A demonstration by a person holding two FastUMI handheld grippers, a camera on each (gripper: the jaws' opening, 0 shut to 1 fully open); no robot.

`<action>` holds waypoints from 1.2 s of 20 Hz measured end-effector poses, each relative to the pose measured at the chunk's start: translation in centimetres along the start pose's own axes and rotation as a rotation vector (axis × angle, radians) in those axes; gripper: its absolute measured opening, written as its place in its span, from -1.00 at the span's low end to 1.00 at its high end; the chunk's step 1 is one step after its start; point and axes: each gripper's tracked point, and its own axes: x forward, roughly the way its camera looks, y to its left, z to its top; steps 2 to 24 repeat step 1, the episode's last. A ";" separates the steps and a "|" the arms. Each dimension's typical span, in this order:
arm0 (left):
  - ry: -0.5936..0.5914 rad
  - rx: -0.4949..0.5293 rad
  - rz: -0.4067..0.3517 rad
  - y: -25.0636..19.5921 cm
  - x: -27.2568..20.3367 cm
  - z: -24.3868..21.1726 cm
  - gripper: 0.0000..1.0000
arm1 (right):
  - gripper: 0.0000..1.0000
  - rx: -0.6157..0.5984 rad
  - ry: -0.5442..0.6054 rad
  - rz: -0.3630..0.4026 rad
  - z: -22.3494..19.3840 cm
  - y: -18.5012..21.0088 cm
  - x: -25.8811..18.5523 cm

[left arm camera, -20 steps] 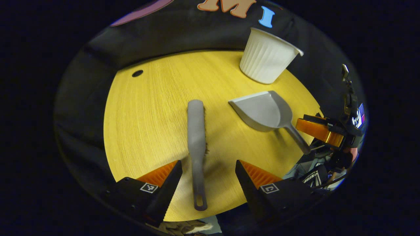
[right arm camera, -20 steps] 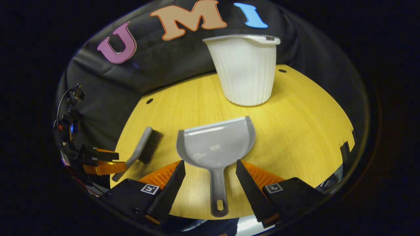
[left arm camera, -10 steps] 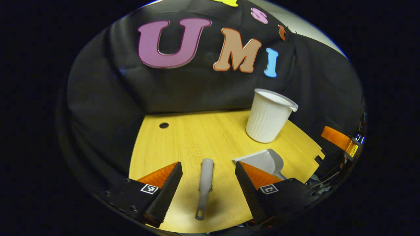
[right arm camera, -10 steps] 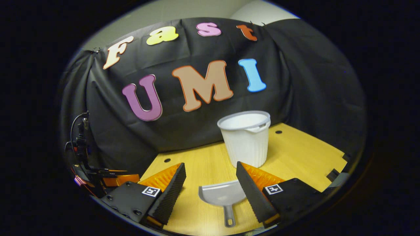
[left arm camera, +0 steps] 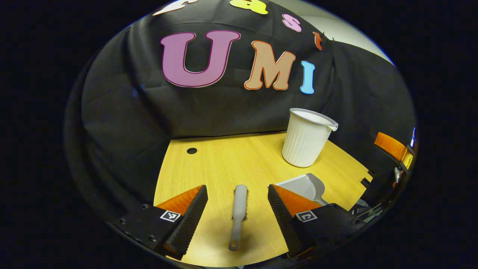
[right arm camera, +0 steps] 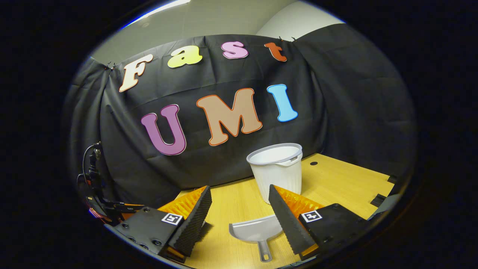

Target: Pick up the small broom and dustpan from the desktop, sweep the trash into the dustpan with the broom, and then empty the trash into the garbage bin.

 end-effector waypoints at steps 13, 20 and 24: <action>0.002 0.003 -0.007 -0.1 -0.1 -0.2 0.91 | 0.98 0.001 -0.003 -0.004 0.1 -0.1 -0.2; 0.002 0.003 -0.007 -0.1 -0.1 -0.2 0.91 | 0.98 0.001 -0.003 -0.004 0.1 -0.1 -0.2; 0.002 0.003 -0.007 -0.1 -0.1 -0.2 0.91 | 0.98 0.001 -0.003 -0.004 0.1 -0.1 -0.2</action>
